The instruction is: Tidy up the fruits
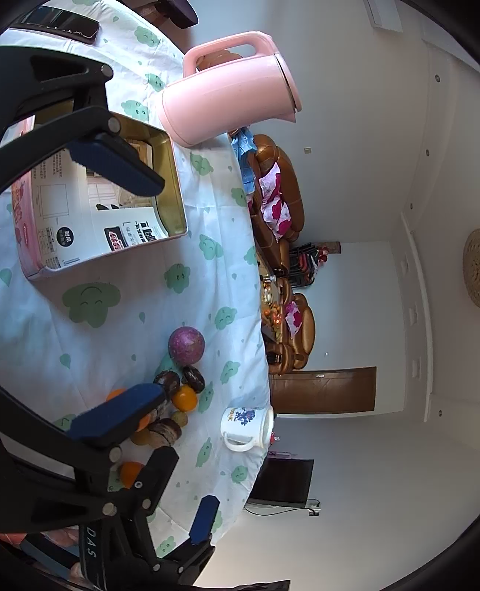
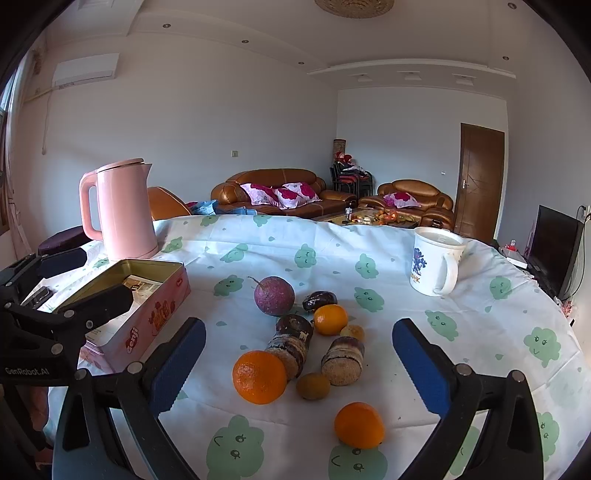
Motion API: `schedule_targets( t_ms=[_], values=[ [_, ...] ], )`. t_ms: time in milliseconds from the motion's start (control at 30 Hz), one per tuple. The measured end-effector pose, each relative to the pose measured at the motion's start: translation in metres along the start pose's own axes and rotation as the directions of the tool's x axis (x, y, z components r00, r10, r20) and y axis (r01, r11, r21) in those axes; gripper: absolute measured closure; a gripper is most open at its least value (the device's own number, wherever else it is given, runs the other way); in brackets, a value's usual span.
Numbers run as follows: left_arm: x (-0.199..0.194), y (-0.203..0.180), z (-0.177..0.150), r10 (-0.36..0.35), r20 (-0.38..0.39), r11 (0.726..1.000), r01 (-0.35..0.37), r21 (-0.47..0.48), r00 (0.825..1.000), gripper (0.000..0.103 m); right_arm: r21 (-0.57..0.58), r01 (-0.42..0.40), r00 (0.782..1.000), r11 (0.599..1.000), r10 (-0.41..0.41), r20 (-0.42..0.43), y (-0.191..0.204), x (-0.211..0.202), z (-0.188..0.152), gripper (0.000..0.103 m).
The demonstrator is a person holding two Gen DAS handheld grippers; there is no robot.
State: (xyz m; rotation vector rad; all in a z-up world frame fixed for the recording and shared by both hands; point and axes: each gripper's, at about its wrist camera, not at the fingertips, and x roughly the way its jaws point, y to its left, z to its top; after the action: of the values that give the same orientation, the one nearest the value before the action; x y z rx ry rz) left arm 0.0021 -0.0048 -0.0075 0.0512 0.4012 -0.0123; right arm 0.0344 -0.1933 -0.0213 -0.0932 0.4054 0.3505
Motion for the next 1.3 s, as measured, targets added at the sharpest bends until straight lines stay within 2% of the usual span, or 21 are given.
schedule_targets(
  t_ms=[1300],
  values=[
    [0.0074,-0.0008,-0.0061,0.003,-0.019,1.000,-0.003,0.014,1.000,0.000,0.023,0.003,1.000,1.000,-0.002,-0.029,-0.0066,0.0030,-0.0053,0.001]
  ],
)
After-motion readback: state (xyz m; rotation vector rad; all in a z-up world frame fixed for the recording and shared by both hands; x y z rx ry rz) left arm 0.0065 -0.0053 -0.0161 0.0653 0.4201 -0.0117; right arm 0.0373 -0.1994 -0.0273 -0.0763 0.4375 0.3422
